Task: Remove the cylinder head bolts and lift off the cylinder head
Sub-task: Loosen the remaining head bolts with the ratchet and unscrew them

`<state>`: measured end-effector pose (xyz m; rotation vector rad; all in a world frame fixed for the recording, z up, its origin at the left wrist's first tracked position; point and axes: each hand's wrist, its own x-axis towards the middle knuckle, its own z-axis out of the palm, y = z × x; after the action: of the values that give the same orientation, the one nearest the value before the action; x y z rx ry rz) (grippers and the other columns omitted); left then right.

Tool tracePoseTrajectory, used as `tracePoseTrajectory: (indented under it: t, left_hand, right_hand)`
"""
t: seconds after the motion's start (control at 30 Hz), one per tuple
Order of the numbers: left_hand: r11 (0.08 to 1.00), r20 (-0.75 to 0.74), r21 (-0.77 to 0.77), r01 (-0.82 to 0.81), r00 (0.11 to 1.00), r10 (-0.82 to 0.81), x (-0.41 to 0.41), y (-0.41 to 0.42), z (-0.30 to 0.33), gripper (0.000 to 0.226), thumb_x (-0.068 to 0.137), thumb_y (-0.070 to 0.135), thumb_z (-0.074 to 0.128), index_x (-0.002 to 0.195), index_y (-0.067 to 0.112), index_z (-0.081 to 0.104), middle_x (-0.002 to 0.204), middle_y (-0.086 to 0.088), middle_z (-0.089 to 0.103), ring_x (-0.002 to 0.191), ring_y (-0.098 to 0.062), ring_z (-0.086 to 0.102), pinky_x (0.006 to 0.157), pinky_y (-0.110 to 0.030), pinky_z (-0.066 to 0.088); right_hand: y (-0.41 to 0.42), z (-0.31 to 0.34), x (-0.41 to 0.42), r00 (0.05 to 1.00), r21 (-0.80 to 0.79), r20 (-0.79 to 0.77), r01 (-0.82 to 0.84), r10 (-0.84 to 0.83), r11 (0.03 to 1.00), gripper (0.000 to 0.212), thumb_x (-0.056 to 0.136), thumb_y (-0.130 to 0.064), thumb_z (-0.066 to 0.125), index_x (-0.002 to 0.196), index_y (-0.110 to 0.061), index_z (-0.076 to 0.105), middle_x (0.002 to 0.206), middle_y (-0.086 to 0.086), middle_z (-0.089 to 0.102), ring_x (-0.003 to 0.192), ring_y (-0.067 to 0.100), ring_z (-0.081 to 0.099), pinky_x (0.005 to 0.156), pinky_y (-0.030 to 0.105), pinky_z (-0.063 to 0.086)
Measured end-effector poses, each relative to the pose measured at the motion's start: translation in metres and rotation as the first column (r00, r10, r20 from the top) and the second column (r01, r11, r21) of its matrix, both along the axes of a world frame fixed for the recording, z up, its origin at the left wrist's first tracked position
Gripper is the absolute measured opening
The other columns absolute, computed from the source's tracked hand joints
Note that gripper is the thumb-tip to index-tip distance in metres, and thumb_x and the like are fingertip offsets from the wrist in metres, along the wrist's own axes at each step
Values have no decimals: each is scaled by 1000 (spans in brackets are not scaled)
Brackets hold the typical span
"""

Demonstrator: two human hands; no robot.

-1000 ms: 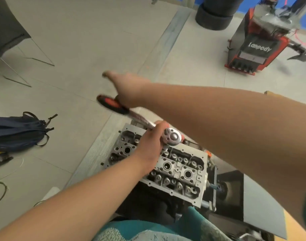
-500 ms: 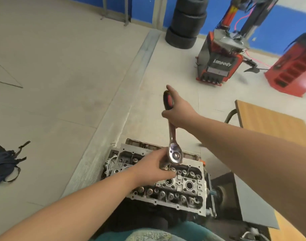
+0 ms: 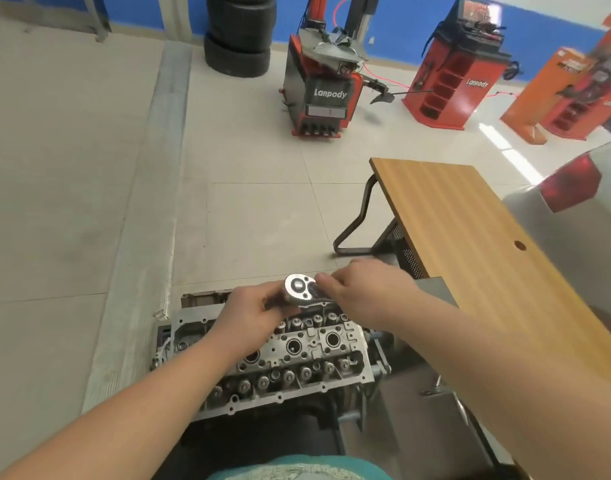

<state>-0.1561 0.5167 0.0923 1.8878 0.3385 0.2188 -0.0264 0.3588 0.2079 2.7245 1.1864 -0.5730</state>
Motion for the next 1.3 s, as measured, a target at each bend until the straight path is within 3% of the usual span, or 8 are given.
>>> tracePoseTrajectory:
  t: [0.07,0.23,0.47,0.63,0.77,0.9,1.07,1.3]
  left_hand:
    - [1000,20,-5,-4,1000,4,-1,1,-4,30,95,21,79,111,46,80,92,19,80,84,-3,72,76,-18,49]
    - [996,83,-25,-84,993,86,-9,1,-9,24,92,25,83,109,42,82,90,16,81,86,-11,75,74,-23,56]
    - [982,79,-98,-163,982,171,-28,-7,-7,50,91,23,84,110,67,70,104,31,76,102,9,70,83,-11,54]
    - [977,33,-46,-207,977,209,-33,-14,-6,29,95,26,78,118,43,76,102,16,77,100,-7,71,92,-44,59]
    - [953,-1,-70,-296,955,297,-29,-23,-4,20,92,26,82,109,36,80,95,16,78,94,-4,71,88,-41,60]
    - [933,7,-20,-360,933,360,-27,-33,-4,26,95,29,79,111,50,76,93,22,77,93,1,71,80,-27,57]
    - [886,-39,26,-464,885,464,-19,-56,2,33,96,31,77,104,63,72,93,29,75,95,12,67,79,-20,52]
    - [778,-73,56,-625,775,628,-3,-84,5,10,99,44,70,109,44,70,93,25,73,83,5,67,76,-32,55]
  right_hand:
    - [9,-8,-20,952,154,-285,158,-110,975,46,105,-62,34,77,-37,60,79,8,67,70,28,65,63,38,51]
    - [26,-21,-24,881,224,-422,330,-214,917,67,95,-71,43,91,-10,68,68,3,65,59,20,57,61,36,47]
    - [53,5,3,947,50,-249,-196,202,979,50,96,-75,38,86,-32,64,80,-7,66,80,13,62,67,36,43]
    - [82,19,17,889,-144,-225,-435,398,889,47,94,-72,42,99,-33,68,88,-7,68,90,17,61,80,41,50]
    - [85,14,20,878,-142,-211,-463,430,875,50,96,-73,45,97,-30,71,85,-8,69,82,13,63,66,34,43]
    - [55,-5,23,896,111,-388,-185,214,976,57,92,-75,55,77,-22,71,66,-3,72,59,9,61,60,30,46]
    - [29,-10,23,870,283,-481,33,112,959,63,85,-75,66,77,-13,75,61,0,68,55,15,56,61,31,46]
    - [8,5,61,649,536,-738,400,184,743,47,89,-64,70,88,-17,74,64,2,68,51,15,56,48,28,47]
